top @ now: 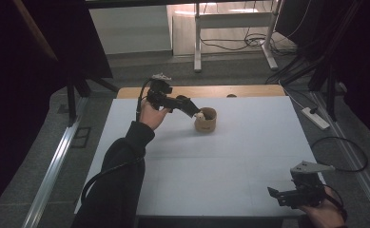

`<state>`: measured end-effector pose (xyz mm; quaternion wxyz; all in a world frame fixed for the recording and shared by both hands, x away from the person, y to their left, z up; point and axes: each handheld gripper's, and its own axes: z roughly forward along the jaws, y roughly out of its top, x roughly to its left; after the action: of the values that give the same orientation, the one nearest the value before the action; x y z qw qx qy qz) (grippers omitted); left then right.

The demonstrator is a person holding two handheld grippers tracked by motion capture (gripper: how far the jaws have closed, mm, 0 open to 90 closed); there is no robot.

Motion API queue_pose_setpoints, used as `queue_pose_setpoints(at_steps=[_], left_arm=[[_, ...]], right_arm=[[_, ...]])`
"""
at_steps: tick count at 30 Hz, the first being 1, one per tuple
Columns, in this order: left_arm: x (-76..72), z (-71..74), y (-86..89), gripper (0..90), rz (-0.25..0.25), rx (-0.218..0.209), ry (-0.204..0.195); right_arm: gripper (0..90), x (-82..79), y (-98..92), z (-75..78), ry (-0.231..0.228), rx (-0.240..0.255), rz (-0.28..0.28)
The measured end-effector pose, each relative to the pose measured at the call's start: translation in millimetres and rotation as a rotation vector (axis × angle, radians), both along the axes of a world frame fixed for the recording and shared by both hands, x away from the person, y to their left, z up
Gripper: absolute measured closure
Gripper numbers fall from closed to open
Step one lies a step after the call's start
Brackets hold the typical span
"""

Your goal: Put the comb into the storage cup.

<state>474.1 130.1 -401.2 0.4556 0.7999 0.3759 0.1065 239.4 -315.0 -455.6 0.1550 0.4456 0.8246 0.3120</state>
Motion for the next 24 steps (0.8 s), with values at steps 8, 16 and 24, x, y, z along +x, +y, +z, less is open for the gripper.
queue_pose_setpoints(at_steps=[8,16,24], left_arm=[[-6.4,-5.7,0.0,0.2,-0.010,0.021,-0.009],[-12.4,-12.0,3.1,0.0,-0.014,0.016,-0.009],[-20.1,-15.5,6.8,0.0,-0.016,0.026,-0.015]], right_arm=[[0.0,-1.0,-0.8,1.2,-0.024,0.012,0.002],[0.0,-0.7,-1.4,1.6,-0.035,0.015,-0.003],[0.0,-0.9,-0.6,1.2,-0.035,0.012,0.004]])
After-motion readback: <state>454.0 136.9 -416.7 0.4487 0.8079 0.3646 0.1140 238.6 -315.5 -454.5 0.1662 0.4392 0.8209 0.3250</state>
